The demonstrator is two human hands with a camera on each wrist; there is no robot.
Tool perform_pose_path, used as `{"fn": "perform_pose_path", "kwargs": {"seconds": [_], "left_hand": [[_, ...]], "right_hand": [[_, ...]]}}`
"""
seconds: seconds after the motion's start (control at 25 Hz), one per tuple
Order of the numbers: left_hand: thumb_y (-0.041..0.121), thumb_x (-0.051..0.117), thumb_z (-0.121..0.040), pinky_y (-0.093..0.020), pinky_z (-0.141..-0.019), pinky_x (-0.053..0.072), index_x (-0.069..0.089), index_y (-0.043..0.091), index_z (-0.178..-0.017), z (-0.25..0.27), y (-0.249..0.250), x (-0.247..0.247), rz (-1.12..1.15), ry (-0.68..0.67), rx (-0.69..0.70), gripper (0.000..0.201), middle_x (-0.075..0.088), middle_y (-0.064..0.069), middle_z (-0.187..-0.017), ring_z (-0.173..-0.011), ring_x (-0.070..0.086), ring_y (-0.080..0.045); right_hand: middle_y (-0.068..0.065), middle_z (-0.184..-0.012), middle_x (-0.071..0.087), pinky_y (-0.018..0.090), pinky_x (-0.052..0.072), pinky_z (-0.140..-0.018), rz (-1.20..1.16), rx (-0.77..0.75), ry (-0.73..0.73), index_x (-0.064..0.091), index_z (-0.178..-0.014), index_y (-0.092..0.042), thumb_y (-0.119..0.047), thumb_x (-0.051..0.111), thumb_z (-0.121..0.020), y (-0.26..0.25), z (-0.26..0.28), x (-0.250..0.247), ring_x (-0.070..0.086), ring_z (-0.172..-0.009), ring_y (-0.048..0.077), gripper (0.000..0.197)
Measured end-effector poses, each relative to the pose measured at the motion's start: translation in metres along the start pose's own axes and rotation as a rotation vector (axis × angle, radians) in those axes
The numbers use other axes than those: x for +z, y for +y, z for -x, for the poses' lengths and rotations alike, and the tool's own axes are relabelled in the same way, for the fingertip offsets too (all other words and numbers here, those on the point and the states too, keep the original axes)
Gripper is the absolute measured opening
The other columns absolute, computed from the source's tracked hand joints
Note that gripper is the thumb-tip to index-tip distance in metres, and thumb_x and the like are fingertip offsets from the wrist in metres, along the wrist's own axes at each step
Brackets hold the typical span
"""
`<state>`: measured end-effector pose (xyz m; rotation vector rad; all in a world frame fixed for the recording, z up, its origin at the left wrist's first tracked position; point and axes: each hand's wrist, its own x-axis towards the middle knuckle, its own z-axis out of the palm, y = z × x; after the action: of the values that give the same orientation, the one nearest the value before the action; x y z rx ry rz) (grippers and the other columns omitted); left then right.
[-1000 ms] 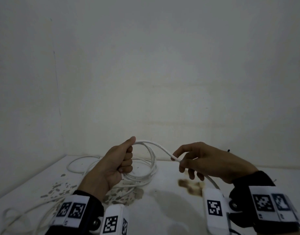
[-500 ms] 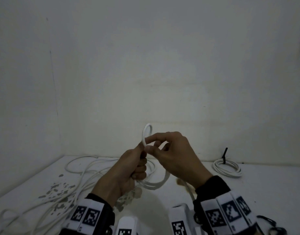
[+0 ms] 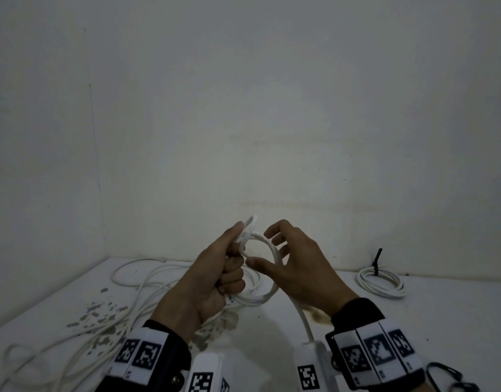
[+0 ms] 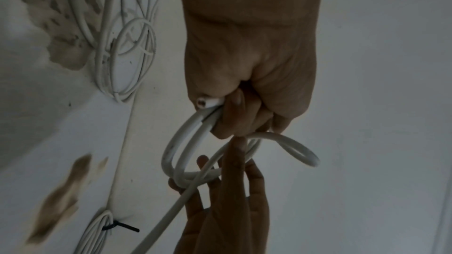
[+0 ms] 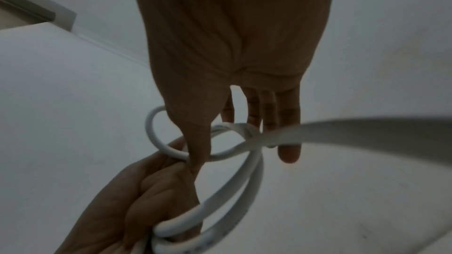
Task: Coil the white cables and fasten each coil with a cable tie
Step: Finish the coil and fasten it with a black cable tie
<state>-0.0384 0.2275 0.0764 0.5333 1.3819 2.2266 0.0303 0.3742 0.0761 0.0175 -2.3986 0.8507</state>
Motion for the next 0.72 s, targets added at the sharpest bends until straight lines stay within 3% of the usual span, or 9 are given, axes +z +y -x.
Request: {"fn": "perform_pose_path", "kwargs": {"seconds": [0.12,0.32,0.44,0.52,0.6,0.72], "left_hand": [[0.042,0.062,-0.086,-0.018,-0.038,0.007,0.040,0.024,-0.047,-0.001,-0.001,0.004,-0.007,-0.009,0.003,0.049,0.014,0.008,-0.042,-0.030,0.011,-0.005],[0.042,0.062,-0.084,-0.019,-0.036,0.010,0.033,0.025,-0.050,-0.002,0.000,0.003,-0.018,-0.027,0.019,0.048,0.014,0.009,-0.042,-0.031,0.010,-0.006],[0.039,0.065,-0.078,-0.022,-0.039,0.009,0.027,0.024,-0.055,0.000,-0.003,0.007,-0.057,-0.065,0.040,0.046,0.012,0.008,-0.043,-0.032,0.010,-0.007],[0.035,0.064,-0.084,-0.024,-0.042,0.008,0.027,0.024,-0.056,0.000,-0.004,0.010,-0.090,-0.065,0.050,0.047,0.012,0.007,-0.044,-0.034,0.010,-0.008],[0.033,0.060,-0.090,-0.023,-0.042,0.009,0.027,0.024,-0.055,-0.001,-0.004,0.009,-0.089,-0.060,0.061,0.049,0.012,0.007,-0.044,-0.034,0.010,-0.008],[0.034,0.064,-0.086,-0.021,-0.040,0.010,0.029,0.023,-0.055,-0.002,-0.001,0.002,-0.094,-0.045,0.069,0.048,0.013,0.007,-0.044,-0.033,0.011,-0.008]], "right_hand": [[-0.005,-0.073,0.064,0.024,0.052,-0.057,0.031,-0.061,0.048,0.058,-0.095,-0.021,-0.038,0.075,-0.086,0.004,-0.002,0.001,0.058,-0.061,0.008,0.026],[-0.002,-0.069,0.063,0.035,0.055,-0.058,0.071,-0.102,0.157,0.055,-0.087,-0.018,-0.024,0.070,-0.090,0.002,-0.003,0.006,0.059,-0.060,0.016,0.017],[0.002,-0.069,0.059,0.034,0.049,-0.051,0.064,0.020,0.330,0.050,-0.086,-0.016,-0.008,0.066,-0.087,0.004,-0.005,0.010,0.055,-0.058,0.017,0.018],[0.004,-0.085,0.057,0.029,0.046,-0.060,0.072,0.123,0.397,0.050,-0.098,-0.017,-0.006,0.064,-0.085,0.004,-0.005,0.012,0.056,-0.072,0.019,0.022],[0.006,-0.095,0.058,0.036,0.052,-0.072,0.020,0.185,0.366,0.050,-0.113,-0.017,-0.008,0.059,-0.087,0.002,-0.003,0.013,0.060,-0.082,0.023,0.029],[0.009,-0.079,0.069,0.037,0.061,-0.067,-0.373,0.337,0.233,0.065,-0.105,-0.008,-0.006,0.062,-0.087,-0.002,-0.004,0.006,0.068,-0.063,0.023,0.018]]}}
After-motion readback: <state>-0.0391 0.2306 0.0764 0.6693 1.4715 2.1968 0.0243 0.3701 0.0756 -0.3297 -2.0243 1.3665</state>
